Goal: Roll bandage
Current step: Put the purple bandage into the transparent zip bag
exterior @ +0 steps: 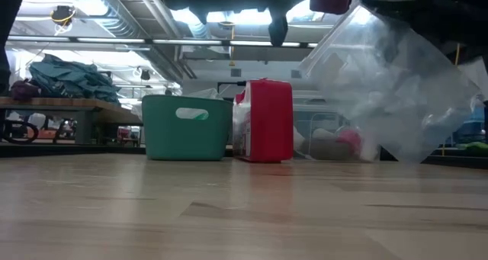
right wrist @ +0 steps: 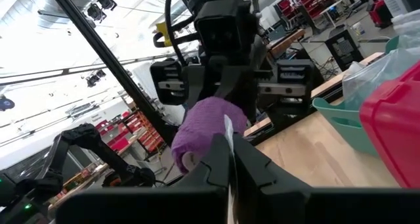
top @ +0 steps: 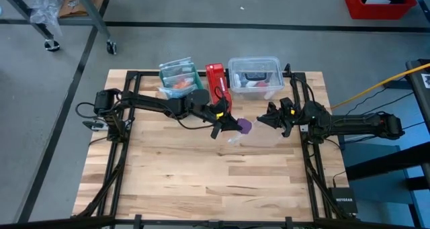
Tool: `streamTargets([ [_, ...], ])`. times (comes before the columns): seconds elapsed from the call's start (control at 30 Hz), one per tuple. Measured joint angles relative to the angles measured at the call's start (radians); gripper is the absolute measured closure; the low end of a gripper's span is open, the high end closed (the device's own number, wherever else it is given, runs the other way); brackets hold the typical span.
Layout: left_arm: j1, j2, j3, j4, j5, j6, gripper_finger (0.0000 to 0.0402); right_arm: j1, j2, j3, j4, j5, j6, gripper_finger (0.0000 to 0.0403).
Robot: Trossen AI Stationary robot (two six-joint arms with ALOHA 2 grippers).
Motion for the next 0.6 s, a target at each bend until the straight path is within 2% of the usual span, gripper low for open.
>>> streamTargets([
  [0.6,0.002,0.000,0.000,0.000,0.000,0.004,0.0373,0.000,0.000,0.000,0.041,-0.010,0.000,0.0398],
])
